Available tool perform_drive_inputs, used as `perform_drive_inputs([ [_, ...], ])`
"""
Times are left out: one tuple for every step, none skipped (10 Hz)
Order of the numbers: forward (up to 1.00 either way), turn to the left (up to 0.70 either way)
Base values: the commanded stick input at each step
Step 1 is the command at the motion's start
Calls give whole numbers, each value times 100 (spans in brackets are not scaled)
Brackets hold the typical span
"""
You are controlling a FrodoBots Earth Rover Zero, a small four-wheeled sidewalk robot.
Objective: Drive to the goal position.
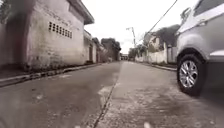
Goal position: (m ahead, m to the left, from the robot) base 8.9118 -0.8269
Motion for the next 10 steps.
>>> perform_drive_inputs([
  [70,0],
  [70,0],
  [70,0],
  [70,0],
  [70,0],
  [70,0],
  [70,0],
  [70,0],
  [70,0],
  [70,0],
])
